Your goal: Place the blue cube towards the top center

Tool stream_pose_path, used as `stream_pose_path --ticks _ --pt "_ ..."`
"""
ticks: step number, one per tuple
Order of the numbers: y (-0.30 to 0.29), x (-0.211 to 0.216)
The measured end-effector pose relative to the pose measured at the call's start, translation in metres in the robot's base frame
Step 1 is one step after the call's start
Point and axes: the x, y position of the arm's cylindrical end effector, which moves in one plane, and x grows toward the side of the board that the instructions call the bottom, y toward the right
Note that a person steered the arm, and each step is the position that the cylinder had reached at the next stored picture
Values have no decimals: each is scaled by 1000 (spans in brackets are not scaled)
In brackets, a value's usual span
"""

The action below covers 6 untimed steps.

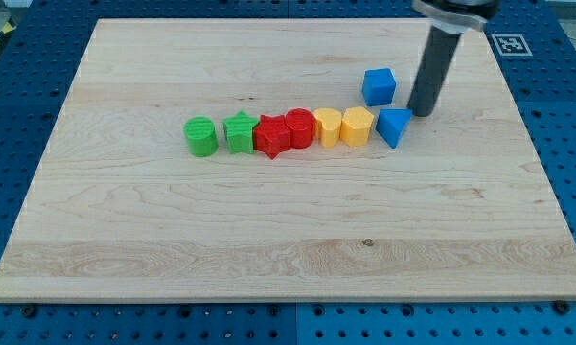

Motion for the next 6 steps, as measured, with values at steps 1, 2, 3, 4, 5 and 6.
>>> stream_pose_path --ticks 1,2,3,4,5,6 --pt "-8 -23" --pt "-45 -25" --pt "-81 -31" --pt "-92 -32" --pt "-70 -32" --pt "-55 -27"
